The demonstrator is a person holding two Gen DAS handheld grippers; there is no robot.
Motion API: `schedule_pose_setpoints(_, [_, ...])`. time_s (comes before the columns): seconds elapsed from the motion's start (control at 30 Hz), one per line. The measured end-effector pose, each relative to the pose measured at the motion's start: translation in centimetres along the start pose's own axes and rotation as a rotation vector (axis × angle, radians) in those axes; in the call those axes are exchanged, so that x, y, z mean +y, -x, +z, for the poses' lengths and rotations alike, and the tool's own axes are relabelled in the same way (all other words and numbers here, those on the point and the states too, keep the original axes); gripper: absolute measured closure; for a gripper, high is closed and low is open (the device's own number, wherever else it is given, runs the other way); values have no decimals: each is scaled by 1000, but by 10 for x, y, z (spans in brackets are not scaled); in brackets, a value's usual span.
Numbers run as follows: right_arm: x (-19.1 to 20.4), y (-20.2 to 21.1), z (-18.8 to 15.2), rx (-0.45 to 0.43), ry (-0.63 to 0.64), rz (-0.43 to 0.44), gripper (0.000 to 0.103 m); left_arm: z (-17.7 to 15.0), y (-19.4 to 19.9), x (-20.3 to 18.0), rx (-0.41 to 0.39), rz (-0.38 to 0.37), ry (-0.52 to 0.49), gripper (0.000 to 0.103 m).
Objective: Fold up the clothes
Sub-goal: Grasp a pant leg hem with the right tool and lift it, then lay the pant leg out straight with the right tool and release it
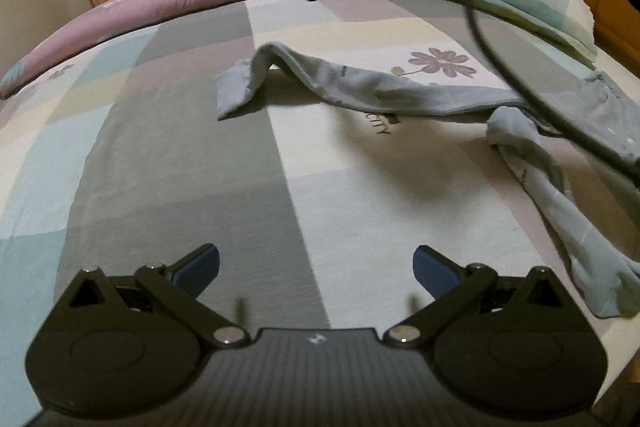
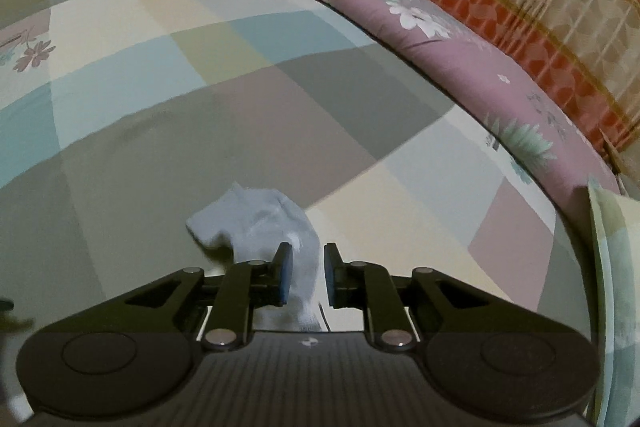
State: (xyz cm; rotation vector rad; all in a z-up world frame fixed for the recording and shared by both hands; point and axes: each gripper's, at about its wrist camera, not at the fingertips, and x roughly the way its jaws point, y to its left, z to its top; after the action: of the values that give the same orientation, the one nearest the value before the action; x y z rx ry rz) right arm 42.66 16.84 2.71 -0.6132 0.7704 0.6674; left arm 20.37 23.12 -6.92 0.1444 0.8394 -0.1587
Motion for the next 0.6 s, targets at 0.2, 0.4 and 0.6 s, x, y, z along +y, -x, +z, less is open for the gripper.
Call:
schedule_pose_setpoints(0.2, [-26,36,-58,42,-72,26,76,7,7,-22,0,-27,-32,1])
schedule_pose_setpoints(0.4, [-30,83,-163,99,-152,61,68,10,19,-56,-2,-91,-70,1])
schedule_pose_setpoints(0.6, [-22,126,-268,120,-331,110,68,11,25,-92,8,-123,-88,1])
